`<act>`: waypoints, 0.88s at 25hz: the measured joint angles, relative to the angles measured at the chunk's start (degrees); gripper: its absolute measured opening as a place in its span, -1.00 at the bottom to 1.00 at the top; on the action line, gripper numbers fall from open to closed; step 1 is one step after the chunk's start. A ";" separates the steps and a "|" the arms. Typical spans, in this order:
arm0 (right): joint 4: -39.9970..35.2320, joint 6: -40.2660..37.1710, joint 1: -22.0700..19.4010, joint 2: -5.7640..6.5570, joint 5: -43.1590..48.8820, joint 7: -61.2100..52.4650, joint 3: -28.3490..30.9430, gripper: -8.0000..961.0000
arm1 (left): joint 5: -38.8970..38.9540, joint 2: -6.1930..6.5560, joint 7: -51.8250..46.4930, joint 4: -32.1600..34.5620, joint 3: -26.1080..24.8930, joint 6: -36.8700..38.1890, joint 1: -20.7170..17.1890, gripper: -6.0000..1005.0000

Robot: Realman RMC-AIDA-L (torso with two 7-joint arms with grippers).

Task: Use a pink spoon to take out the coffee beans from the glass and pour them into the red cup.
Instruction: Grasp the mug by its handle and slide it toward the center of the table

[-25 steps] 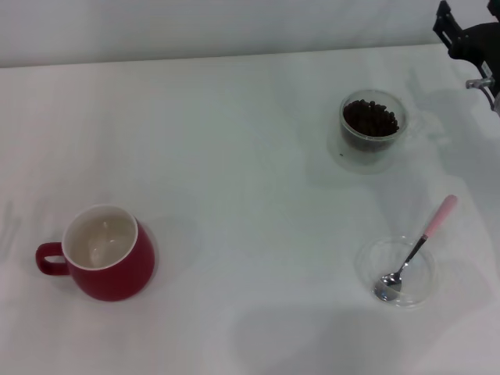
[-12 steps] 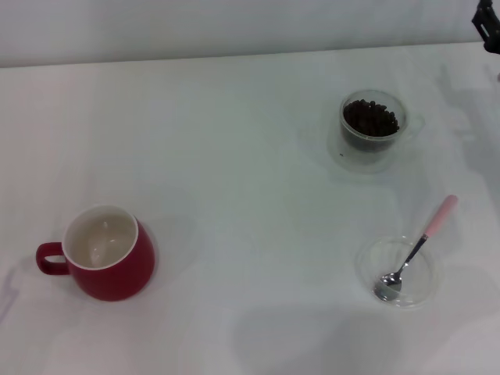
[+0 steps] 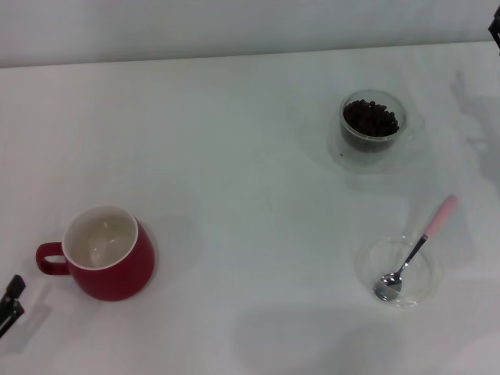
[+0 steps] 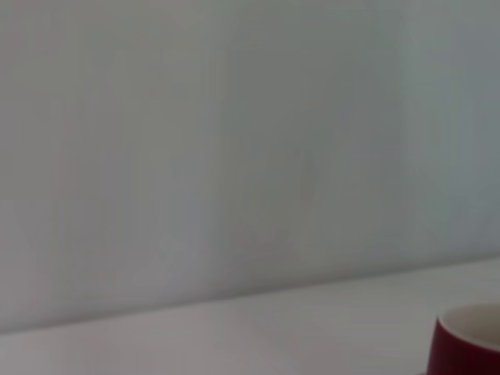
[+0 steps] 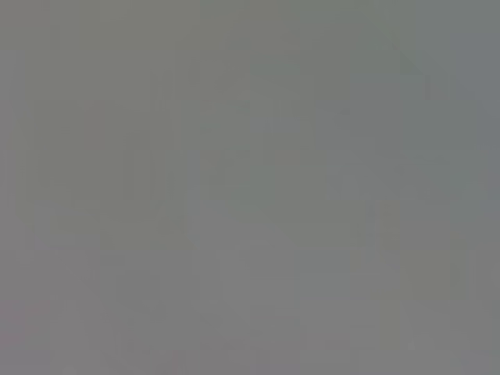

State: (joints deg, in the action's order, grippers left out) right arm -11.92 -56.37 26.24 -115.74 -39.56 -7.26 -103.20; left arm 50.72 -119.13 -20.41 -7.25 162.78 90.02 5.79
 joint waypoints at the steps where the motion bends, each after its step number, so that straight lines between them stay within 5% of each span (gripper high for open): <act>1: 0.03 -0.15 -0.15 0.01 0.00 -0.23 0.00 0.73 | -0.31 -0.02 0.00 0.07 0.00 -0.66 0.04 0.77; 22: -0.06 0.00 -0.23 -0.11 0.09 -0.55 -0.10 0.73 | -3.38 -0.18 0.58 3.69 0.00 -9.46 4.35 0.76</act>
State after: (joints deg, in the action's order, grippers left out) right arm -11.98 -56.37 26.01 -115.84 -39.47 -7.82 -103.30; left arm 47.34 -119.30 -19.83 -3.56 162.77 80.56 10.14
